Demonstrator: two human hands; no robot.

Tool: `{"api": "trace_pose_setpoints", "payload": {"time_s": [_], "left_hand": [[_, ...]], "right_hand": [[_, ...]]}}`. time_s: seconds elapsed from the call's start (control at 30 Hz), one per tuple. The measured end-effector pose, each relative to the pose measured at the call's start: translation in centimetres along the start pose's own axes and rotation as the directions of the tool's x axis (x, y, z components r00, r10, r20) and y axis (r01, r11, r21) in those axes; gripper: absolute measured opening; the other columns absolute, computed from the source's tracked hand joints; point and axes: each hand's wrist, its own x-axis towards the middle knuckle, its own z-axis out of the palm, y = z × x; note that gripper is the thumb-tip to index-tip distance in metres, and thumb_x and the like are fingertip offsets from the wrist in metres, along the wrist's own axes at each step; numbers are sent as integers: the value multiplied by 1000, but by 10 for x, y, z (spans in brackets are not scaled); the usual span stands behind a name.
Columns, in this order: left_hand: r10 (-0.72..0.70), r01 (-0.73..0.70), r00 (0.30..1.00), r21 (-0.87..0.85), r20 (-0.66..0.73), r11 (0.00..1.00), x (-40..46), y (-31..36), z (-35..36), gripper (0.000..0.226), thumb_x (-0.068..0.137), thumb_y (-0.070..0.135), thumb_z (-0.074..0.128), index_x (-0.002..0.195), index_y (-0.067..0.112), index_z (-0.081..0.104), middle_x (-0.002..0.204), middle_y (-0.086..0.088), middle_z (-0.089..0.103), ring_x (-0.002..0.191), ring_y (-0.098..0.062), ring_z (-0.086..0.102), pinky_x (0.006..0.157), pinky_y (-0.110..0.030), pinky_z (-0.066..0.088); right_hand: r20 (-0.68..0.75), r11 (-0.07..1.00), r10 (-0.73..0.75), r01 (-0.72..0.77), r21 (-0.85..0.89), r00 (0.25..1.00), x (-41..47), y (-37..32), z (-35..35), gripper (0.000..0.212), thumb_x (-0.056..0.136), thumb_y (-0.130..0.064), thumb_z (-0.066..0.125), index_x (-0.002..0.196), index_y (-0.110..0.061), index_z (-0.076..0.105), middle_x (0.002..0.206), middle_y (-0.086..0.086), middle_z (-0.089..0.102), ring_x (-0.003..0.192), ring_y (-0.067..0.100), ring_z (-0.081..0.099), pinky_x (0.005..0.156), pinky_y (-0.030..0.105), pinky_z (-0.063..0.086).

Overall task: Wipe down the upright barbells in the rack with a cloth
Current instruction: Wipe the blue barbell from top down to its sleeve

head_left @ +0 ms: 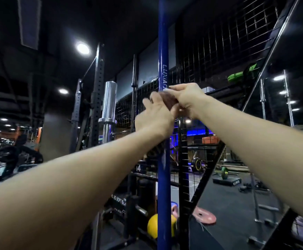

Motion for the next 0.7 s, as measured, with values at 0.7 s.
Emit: {"api": "trace_pose_setpoints", "payload": {"time_s": [0.7], "left_hand": [[40, -41, 999, 88, 10, 995, -19, -8, -3, 64, 93, 64, 24, 137, 18, 20, 131, -11, 40, 115, -34, 52, 78, -39, 32]], "right_hand": [[2, 987, 130, -129, 92, 992, -38, 13, -6, 19, 78, -28, 77, 83, -11, 71, 75, 7, 70, 56, 19, 67, 50, 34, 56]]}}
